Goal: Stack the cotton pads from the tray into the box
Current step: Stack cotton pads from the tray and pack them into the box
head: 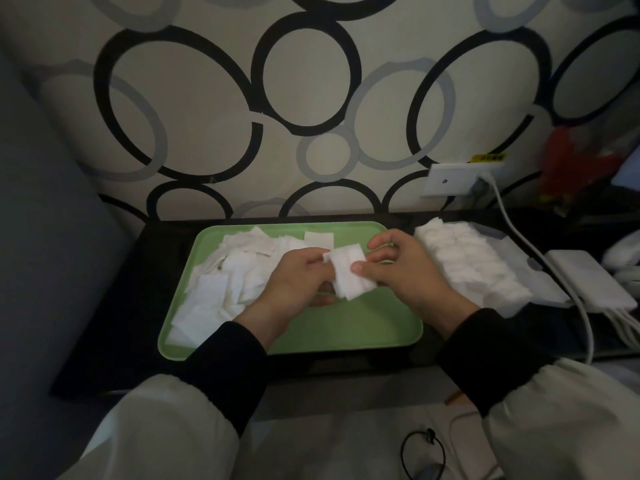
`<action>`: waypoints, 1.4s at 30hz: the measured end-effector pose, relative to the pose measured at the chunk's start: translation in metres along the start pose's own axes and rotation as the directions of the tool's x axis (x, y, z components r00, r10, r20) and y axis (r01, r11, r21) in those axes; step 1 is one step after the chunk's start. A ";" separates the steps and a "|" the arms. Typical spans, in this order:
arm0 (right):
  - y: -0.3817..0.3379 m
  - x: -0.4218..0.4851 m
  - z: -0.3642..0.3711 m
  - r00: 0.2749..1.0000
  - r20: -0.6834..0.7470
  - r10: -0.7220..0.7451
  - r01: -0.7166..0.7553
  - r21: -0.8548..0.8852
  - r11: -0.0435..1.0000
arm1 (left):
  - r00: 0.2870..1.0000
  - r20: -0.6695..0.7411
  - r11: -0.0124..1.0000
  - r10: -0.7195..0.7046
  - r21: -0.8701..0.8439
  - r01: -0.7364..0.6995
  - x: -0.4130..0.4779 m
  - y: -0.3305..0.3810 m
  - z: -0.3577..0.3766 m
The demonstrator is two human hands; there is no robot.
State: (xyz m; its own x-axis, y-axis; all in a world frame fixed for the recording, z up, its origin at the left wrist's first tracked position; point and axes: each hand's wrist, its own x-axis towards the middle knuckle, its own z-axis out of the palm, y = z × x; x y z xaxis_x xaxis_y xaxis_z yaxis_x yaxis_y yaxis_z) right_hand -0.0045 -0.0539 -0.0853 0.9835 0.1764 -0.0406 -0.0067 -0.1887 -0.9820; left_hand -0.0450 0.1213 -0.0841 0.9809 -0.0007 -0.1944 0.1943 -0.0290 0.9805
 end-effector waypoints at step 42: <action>-0.018 -0.020 -0.163 0.961 0.256 0.108 0.196 -0.900 0.390 | 0.965 -0.011 0.930 0.263 0.270 -0.251 0.044 -0.030 0.165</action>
State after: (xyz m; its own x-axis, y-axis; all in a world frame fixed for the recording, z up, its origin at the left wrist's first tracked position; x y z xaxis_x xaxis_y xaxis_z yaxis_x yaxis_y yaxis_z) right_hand 0.0056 -0.2116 -0.0366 0.8979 0.3961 -0.1922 0.3527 -0.9084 -0.2246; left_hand -0.0083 -0.0428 -0.1266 0.9975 0.0031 0.0711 -0.0669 -0.2972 0.9525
